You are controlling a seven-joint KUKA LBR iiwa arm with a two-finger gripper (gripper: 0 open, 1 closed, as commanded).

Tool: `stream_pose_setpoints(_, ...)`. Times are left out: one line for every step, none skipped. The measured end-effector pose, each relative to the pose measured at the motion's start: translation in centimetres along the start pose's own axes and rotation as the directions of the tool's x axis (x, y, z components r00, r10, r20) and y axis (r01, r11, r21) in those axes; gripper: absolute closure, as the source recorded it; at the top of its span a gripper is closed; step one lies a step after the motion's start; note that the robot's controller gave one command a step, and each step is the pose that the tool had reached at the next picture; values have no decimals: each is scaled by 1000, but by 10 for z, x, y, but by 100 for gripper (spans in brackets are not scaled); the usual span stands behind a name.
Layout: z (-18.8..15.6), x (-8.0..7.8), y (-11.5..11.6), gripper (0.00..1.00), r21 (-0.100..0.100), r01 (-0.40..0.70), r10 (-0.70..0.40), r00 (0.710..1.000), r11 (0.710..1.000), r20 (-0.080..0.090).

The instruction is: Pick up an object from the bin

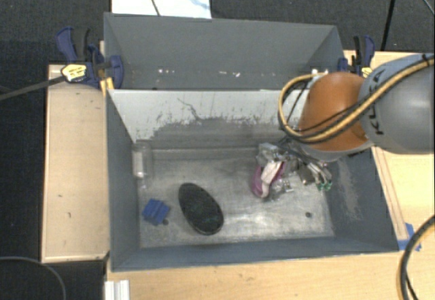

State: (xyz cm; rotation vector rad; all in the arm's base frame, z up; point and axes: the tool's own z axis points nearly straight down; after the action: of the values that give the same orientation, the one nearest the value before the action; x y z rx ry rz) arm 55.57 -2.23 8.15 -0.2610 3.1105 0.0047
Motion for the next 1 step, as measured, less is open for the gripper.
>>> stream_pose_setpoints(4, 4, -2, 0, 1, -2, 2, 1000, 1000, -13)
